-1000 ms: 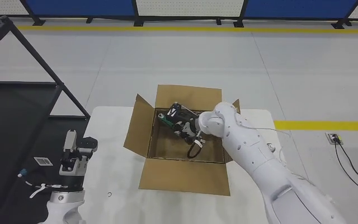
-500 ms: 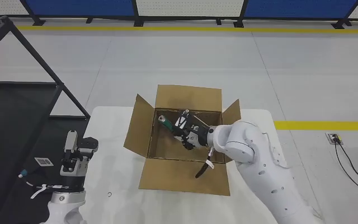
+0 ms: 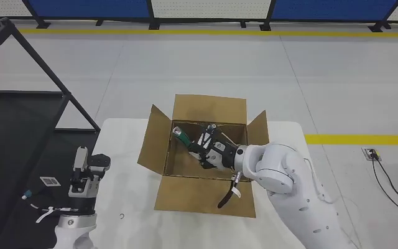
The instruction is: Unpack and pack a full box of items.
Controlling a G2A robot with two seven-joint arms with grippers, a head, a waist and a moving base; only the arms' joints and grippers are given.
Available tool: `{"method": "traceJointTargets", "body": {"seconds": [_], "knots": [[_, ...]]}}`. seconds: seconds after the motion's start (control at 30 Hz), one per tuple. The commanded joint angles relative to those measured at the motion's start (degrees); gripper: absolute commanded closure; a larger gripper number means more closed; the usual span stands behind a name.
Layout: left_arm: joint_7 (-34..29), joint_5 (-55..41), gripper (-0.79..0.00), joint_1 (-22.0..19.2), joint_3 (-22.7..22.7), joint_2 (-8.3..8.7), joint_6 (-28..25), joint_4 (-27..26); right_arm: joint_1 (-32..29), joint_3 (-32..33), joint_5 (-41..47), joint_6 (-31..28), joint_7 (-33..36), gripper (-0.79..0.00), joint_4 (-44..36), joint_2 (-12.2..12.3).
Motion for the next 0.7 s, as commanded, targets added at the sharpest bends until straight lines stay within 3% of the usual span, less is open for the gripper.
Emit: {"method": "traceJointTargets", "body": {"seconds": [0.0,0.33,0.67], "knots": [[0.0,0.4,-0.785,0.0,0.3,0.00,0.0,-0.1,0.0,0.0,0.0,0.0,0.0,0.000,0.0,0.0],[0.3,0.9,-0.785,0.0,0.6,0.01,0.3,-0.3,-0.6,0.0,-0.4,0.8,-2.5,0.000,-1.0,0.1],[2.0,0.1,-0.785,-1.7,0.0,-0.02,0.7,-0.3,-8.0,9.8,5.1,-2.9,-7.0,0.000,-12.7,2.2]]}}
